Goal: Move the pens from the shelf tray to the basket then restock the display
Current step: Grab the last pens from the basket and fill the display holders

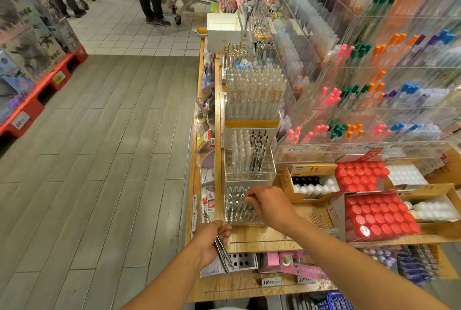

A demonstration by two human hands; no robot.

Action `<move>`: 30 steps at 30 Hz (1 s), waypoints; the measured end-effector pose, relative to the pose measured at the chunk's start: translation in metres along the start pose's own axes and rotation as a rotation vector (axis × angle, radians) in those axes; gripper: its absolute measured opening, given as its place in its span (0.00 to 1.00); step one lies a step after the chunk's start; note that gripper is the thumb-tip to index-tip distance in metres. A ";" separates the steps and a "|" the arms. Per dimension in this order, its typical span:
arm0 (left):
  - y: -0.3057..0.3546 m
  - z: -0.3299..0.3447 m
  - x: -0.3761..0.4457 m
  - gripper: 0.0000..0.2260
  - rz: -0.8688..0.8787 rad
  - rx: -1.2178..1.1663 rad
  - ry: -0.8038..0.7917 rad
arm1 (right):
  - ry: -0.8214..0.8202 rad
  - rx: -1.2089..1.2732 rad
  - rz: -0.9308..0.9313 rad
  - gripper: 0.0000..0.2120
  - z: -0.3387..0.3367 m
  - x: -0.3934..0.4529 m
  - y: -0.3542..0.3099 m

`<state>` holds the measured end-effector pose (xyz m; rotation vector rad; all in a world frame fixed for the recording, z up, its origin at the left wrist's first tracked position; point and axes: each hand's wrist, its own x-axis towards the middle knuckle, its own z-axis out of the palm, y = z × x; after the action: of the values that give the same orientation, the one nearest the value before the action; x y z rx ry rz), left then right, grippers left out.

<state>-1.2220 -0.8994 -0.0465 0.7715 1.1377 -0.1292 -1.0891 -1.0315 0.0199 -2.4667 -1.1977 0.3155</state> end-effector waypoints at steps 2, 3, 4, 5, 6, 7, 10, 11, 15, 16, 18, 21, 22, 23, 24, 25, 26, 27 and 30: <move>0.000 0.001 -0.002 0.08 -0.002 -0.005 -0.026 | -0.001 -0.005 -0.009 0.09 -0.001 0.003 -0.001; 0.001 0.001 -0.003 0.08 -0.003 -0.006 -0.036 | 0.000 -0.003 -0.013 0.09 -0.001 0.004 -0.002; 0.001 0.002 -0.003 0.08 -0.003 -0.006 -0.043 | -0.003 0.002 -0.017 0.09 -0.001 0.005 -0.002; 0.002 0.003 -0.004 0.08 -0.003 -0.005 -0.046 | -0.010 0.005 -0.021 0.09 0.000 0.004 -0.002; 0.002 0.003 -0.004 0.08 -0.002 -0.004 -0.048 | -0.023 0.004 -0.025 0.08 0.001 0.003 -0.001; 0.003 0.004 -0.004 0.08 -0.001 -0.003 -0.048 | -0.039 -0.008 -0.029 0.08 0.002 0.002 -0.001; 0.004 0.004 -0.005 0.08 0.003 -0.001 -0.061 | -0.063 -0.027 -0.038 0.08 0.005 -0.001 -0.001; 0.004 0.004 -0.005 0.08 0.004 -0.003 -0.069 | -0.062 -0.036 -0.042 0.07 0.006 -0.001 -0.001; 0.005 0.008 -0.008 0.08 0.033 -0.007 -0.095 | -0.110 -0.148 -0.058 0.08 0.012 0.005 -0.006; 0.005 0.010 -0.008 0.08 0.045 0.001 -0.101 | -0.123 -0.175 -0.067 0.07 0.015 0.006 -0.006; 0.004 0.011 -0.009 0.09 0.062 0.026 -0.128 | -0.140 -0.237 -0.113 0.07 0.019 0.008 -0.008; 0.005 0.011 -0.010 0.11 0.066 0.064 -0.164 | -0.119 -0.278 -0.144 0.08 0.024 0.007 -0.008; 0.006 0.011 -0.011 0.10 0.065 0.074 -0.176 | -0.110 -0.281 -0.145 0.07 0.025 0.008 -0.007; 0.006 0.011 -0.011 0.10 0.061 0.082 -0.189 | -0.104 -0.292 -0.154 0.07 0.026 0.008 -0.007; 0.006 0.010 -0.011 0.10 0.058 0.092 -0.204 | -0.105 -0.307 -0.165 0.08 0.027 0.009 -0.007; 0.006 0.010 -0.012 0.10 0.054 0.107 -0.219 | -0.106 -0.317 -0.175 0.08 0.027 0.010 -0.008; 0.006 0.009 -0.012 0.10 0.050 0.122 -0.234 | -0.114 -0.324 -0.177 0.09 0.026 0.011 -0.008; 0.007 0.009 -0.012 0.10 0.049 0.131 -0.248 | -0.124 -0.329 -0.179 0.09 0.025 0.012 -0.007; 0.007 0.012 -0.013 0.10 0.045 0.132 -0.294 | -0.159 -0.307 -0.173 0.11 0.021 0.014 -0.008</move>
<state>-1.2159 -0.9051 -0.0295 0.8638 0.8386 -0.2727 -1.0934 -1.0110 0.0036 -2.6072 -1.6224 0.3032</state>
